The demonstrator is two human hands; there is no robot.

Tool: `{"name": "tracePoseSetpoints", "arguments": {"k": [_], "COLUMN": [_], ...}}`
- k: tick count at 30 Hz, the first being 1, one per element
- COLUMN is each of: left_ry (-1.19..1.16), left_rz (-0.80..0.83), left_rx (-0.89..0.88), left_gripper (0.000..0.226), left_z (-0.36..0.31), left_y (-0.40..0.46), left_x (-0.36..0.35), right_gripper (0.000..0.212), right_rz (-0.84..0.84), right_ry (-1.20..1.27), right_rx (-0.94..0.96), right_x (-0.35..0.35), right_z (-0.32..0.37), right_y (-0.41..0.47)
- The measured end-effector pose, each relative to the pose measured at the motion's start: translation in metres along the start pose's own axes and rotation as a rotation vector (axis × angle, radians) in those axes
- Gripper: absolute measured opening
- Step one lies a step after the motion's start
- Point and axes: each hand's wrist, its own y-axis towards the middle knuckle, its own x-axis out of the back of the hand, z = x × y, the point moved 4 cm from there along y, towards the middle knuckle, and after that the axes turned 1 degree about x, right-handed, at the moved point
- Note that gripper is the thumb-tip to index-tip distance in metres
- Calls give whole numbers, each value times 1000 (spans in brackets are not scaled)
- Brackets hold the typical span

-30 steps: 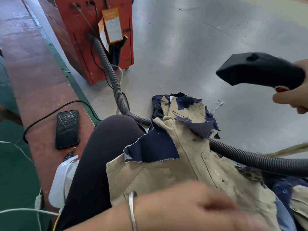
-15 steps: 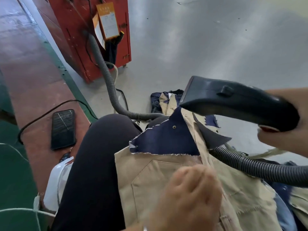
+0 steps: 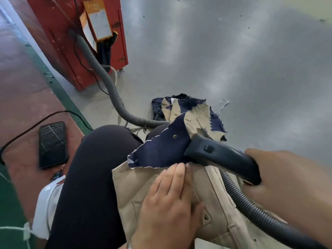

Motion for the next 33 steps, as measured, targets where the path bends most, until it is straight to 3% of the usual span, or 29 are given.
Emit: {"name": "tracePoseSetpoints", "arguments": {"k": [4, 9, 13, 17, 19, 22, 29, 33], "left_ry": [13, -4, 6, 21, 38, 55, 21, 3], "left_rz": [4, 2, -12, -53, -80, -97, -104, -95], "left_rx": [-21, -11, -11, 3, 14, 16, 14, 13], "left_gripper": [64, 64, 65, 68, 68, 68, 68, 66], "left_z": [2, 2, 3, 4, 5, 6, 7, 6], "left_y": [-1, -2, -1, -1, -1, -2, -1, 0], "left_x": [-3, -2, -2, -3, -4, -5, -10, -8], "right_gripper": [18, 20, 12, 35, 17, 16, 19, 18], "right_rz": [-166, -215, -299, -205, -103, 2, -169, -178], "right_ry": [128, 326, 480, 307, 238, 110, 52, 111], "right_rx": [-3, 6, 90, 88, 38, 13, 3, 22], "right_x": [6, 34, 60, 44, 18, -7, 6, 23], "right_z": [16, 16, -10, -11, -13, -10, 22, 38], "right_y": [27, 68, 46, 8, 1, -1, 28, 66]}}
